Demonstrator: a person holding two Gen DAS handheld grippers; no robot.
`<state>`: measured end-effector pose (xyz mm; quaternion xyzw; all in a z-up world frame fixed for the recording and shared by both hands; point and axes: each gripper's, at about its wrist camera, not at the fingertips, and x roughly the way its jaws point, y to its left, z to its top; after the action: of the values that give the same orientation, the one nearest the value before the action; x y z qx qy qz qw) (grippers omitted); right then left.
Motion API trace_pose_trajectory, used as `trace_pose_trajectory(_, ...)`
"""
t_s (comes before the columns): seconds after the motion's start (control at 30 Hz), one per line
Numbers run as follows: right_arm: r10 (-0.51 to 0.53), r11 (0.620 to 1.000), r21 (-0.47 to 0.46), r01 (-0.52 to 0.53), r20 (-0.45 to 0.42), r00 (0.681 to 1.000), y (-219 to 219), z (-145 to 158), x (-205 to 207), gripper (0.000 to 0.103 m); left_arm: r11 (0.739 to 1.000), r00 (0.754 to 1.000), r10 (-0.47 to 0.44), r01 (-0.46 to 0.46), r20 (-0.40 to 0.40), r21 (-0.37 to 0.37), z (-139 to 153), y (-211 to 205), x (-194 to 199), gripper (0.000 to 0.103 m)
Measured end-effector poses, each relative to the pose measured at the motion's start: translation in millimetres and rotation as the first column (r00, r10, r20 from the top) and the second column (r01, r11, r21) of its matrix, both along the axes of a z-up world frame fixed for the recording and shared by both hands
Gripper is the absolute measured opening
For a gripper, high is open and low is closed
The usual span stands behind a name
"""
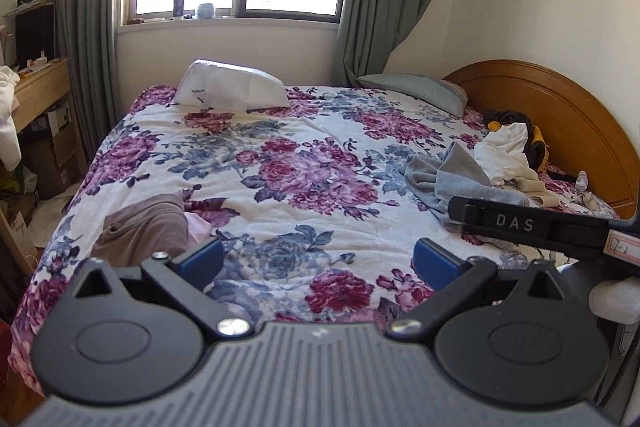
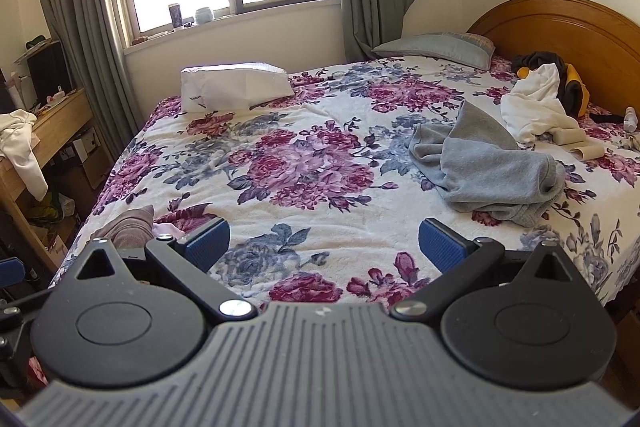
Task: Fold clothes
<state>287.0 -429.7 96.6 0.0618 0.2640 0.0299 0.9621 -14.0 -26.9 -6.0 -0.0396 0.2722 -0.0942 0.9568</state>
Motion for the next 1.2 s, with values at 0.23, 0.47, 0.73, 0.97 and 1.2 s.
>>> trace_pose_trajectory(0.23, -0.007, 1.000, -0.005, 0.007, 0.013, 1.000, 0.5, 1.3, -0.6, 0.103, 0.999, 0.999, 0.006, -0.007, 0.038, 0.038, 2.7, -8.6, -2.5, 0.103)
trace_pose_trajectory(0.47, 0.000, 1.000, 0.003, 0.000, 0.012, 1.000, 1.6, 2.0, 0.5, 0.103, 0.998, 0.999, 0.006, -0.008, 0.032, 0.064, -1.6, -10.3, -0.2, 0.103)
trace_pose_trajectory(0.73, 0.001, 1.000, -0.005, -0.001, 0.015, 1.000, 2.8, 3.9, -0.2, 0.103, 0.997, 0.999, 0.013, -0.016, 0.044, 0.073, -1.3, -8.9, -2.5, 0.103)
trace_pose_trajectory(0.97, -0.009, 1.000, -0.019, 0.009, 0.012, 1.000, 5.8, 3.4, -0.2, 0.103, 0.997, 0.999, 0.001, -0.005, 0.052, 0.076, -1.3, -9.3, -7.2, 0.103)
trace_pose_trajectory(1.2, -0.010, 1.000, -0.026, 0.010, 0.020, 1.000, 7.2, 5.3, -1.7, 0.103, 0.998, 0.998, -0.004, 0.000, 0.061, 0.065, 1.6, -9.3, -8.6, 0.103)
